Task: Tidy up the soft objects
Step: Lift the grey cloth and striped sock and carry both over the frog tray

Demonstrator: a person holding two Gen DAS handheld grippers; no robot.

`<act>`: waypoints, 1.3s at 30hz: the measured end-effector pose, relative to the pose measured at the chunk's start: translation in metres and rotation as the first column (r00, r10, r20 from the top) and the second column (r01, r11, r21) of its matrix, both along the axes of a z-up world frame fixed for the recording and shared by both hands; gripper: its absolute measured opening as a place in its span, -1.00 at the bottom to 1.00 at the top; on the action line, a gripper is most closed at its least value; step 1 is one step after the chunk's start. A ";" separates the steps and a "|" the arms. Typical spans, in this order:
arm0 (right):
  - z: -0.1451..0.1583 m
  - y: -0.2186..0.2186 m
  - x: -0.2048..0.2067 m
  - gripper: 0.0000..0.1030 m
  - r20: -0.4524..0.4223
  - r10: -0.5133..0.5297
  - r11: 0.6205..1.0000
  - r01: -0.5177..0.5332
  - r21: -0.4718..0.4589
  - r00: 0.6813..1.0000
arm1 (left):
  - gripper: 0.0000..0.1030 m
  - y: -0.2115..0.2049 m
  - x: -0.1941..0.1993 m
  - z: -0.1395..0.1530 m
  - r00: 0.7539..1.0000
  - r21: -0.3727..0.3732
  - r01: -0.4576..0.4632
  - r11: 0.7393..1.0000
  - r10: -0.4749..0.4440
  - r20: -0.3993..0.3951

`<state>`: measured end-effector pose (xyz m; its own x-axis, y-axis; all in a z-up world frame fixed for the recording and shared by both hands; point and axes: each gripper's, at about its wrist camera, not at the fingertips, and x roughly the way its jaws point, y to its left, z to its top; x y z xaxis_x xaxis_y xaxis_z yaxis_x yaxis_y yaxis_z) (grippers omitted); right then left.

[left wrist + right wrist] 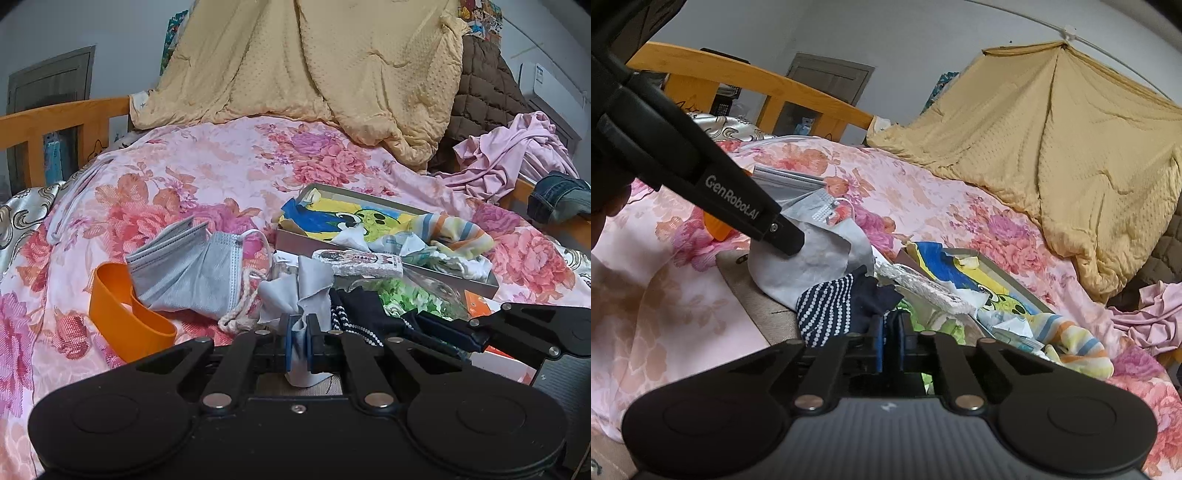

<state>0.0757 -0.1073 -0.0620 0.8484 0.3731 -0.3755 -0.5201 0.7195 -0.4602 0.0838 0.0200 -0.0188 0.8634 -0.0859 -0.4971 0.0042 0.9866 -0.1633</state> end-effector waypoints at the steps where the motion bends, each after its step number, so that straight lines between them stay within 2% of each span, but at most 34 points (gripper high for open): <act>1: 0.000 0.000 0.000 -0.90 -0.001 0.001 1.000 -0.001 -0.002 1.000 | -0.87 0.000 -0.001 0.000 1.000 -0.001 -0.001 1.000 0.001 0.001; 6: 0.002 -0.002 0.002 -0.93 0.005 -0.012 1.000 0.012 0.001 1.000 | -0.87 0.001 -0.004 0.003 1.000 0.016 0.004 1.000 -0.004 0.009; 10: 0.007 -0.013 0.009 -0.96 -0.015 -0.070 0.997 0.070 0.028 0.997 | -0.88 -0.002 -0.006 0.007 0.999 0.057 0.033 0.998 -0.034 0.013; 19: 0.021 -0.036 0.022 -0.97 -0.033 -0.143 0.984 0.146 0.099 0.989 | -0.90 -0.006 -0.007 0.025 0.998 0.050 0.063 0.997 -0.064 0.027; 23: 0.028 -0.044 0.025 -0.97 -0.030 -0.164 0.978 0.167 0.129 0.986 | -0.90 -0.006 -0.006 0.032 0.998 0.020 0.050 0.999 -0.051 0.033; 39: 0.046 -0.054 0.016 -0.97 0.042 -0.155 0.969 0.144 0.201 0.987 | -0.92 -0.006 -0.003 0.046 0.997 -0.001 0.053 0.999 -0.053 0.063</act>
<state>0.0916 -0.1614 -0.0155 0.9180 0.3017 -0.2574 -0.3767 0.8664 -0.3277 0.0813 0.0145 0.0276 0.8870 -0.1333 -0.4421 0.0664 0.9843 -0.1636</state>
